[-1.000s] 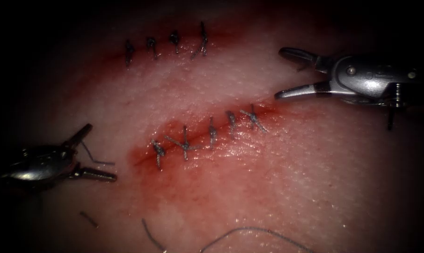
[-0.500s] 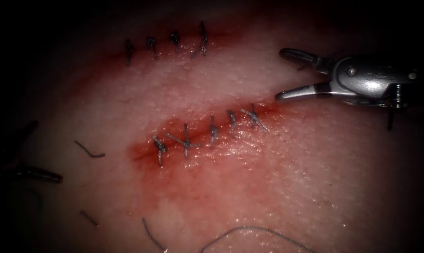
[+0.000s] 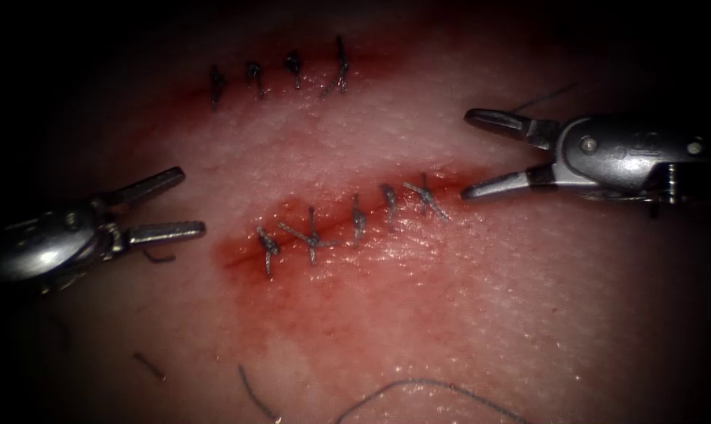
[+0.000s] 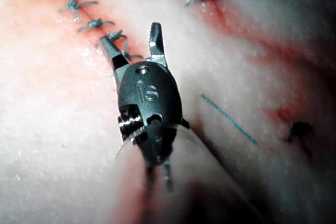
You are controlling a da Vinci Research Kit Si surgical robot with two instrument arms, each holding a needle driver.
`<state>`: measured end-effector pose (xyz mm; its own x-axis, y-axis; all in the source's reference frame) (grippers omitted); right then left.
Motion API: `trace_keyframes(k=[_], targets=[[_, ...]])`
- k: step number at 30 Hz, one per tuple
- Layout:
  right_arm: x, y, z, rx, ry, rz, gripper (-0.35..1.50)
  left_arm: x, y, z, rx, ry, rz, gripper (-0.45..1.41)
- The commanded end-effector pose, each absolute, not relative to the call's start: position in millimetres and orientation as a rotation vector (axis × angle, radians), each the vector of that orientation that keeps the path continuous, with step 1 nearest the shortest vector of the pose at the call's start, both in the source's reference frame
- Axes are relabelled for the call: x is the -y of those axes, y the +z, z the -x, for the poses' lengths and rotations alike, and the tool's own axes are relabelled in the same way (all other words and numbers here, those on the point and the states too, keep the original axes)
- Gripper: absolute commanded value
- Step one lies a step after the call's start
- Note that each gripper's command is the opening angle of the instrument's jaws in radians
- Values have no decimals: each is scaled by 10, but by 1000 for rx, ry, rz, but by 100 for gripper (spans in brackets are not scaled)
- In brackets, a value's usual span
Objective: Wound Closure
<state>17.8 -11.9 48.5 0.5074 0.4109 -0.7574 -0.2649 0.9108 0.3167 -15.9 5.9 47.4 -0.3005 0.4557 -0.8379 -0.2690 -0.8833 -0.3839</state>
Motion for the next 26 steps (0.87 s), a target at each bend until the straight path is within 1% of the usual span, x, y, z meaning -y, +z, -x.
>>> trace_keyframes(k=[1,9,14,26], targets=[[123,483,-194,-968,388,-170,140,-58,471,173,247,2209,1529,69],[120,476,-193,-981,353,-157,141,-58,472,173,234,2246,1558,83],[115,469,-180,-992,332,-163,140,-45,485,160,274,2322,1535,84],[115,469,-178,-996,331,-163,138,-46,496,154,249,2343,1516,84]])
